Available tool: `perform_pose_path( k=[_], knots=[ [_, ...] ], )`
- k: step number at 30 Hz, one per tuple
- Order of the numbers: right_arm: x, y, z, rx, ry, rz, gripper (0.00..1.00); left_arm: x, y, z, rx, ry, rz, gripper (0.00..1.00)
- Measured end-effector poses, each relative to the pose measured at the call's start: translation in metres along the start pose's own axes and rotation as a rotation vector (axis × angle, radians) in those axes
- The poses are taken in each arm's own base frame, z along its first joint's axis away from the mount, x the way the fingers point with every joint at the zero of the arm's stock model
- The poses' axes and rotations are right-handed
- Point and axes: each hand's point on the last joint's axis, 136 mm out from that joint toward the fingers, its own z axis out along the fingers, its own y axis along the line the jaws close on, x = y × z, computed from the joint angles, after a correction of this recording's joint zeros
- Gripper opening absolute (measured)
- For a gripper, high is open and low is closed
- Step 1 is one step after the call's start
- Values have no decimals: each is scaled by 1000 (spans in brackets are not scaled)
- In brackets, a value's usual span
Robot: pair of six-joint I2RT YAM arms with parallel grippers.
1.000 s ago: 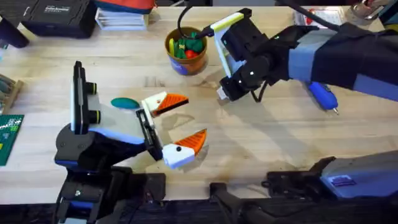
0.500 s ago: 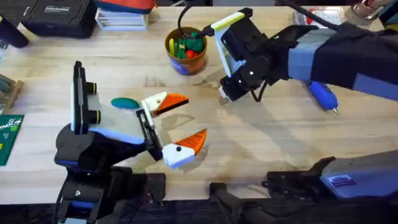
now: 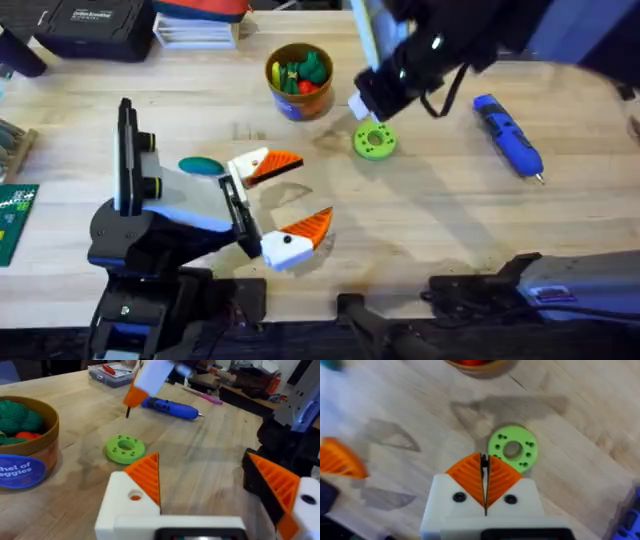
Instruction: Pick up the gripper from the table and insert it into the empty holder that is missing its gripper. Then pick up a screw, insert it into the mounting hole, and use the screwdriver to tighten it. Finally, clean up the table by picking up the vegetable and placing it into the bucket.
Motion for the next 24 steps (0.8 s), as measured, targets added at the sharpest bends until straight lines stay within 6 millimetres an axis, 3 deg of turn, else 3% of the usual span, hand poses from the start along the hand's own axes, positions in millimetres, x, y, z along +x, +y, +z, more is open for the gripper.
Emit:
perform_pose_path(
  k=[3, 8, 15, 18, 24],
  knots=[
    [-14, 20, -24, -62, -40, -39, 6, 0, 0, 0, 0, 0, 0, 985],
    [-26, 64, -47, -188, -88, -117, 6, 0, -2, 0, 12, 2, 9, 985],
    [-18, 124, -60, -320, -92, -241, 6, 2, -13, 0, 74, 11, 58, 985],
    [-17, 140, -63, -350, -107, -275, 6, 3, -14, -1, 83, 12, 68, 985],
    [-22, 154, -67, -373, -137, -285, 6, 3, -15, -1, 86, 13, 72, 985]
  ],
)
